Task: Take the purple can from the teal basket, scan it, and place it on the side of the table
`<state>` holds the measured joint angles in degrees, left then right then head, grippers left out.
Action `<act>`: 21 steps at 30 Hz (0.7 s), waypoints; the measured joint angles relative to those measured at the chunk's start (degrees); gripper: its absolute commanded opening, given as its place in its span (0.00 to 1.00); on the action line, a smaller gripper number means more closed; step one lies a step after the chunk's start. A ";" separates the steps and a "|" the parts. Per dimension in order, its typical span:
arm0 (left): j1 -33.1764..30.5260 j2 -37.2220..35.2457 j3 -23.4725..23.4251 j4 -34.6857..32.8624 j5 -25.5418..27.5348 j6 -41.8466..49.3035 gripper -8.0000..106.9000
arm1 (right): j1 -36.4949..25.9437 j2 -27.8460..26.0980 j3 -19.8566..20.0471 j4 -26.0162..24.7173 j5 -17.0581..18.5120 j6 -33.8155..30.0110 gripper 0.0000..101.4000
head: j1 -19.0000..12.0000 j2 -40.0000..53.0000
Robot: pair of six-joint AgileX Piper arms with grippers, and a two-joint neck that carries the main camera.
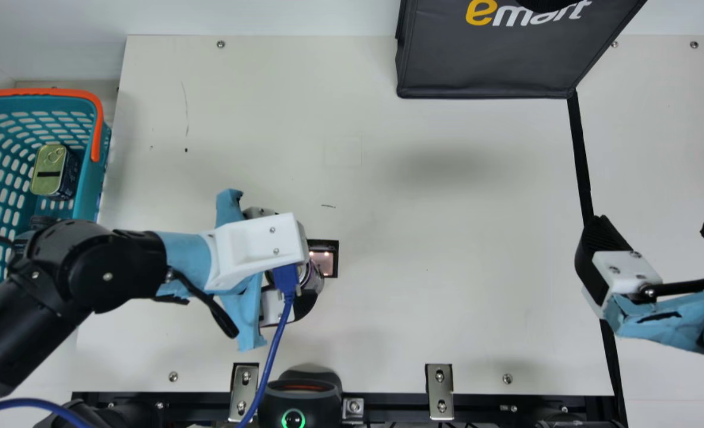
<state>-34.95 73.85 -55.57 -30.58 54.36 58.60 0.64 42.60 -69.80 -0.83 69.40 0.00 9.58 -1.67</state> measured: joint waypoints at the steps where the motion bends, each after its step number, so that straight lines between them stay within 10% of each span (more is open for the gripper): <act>1: 0.37 0.07 0.00 -0.39 0.42 0.91 0.00 | 0.00 0.00 0.00 0.00 0.00 0.00 0.94 | 0.00 0.00; 13: 2.68 1.85 0.04 -3.85 2.02 10.48 0.00 | 0.00 0.00 0.00 0.00 0.00 0.00 0.94 | 0.00 0.00; 21: 2.90 3.36 0.57 -4.93 0.55 12.21 0.23 | 0.00 0.00 0.00 0.00 0.00 0.00 0.94 | 0.00 0.00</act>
<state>-32.05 77.21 -55.00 -35.51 54.91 70.81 0.64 42.60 -69.80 -0.83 69.40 0.00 9.58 -1.67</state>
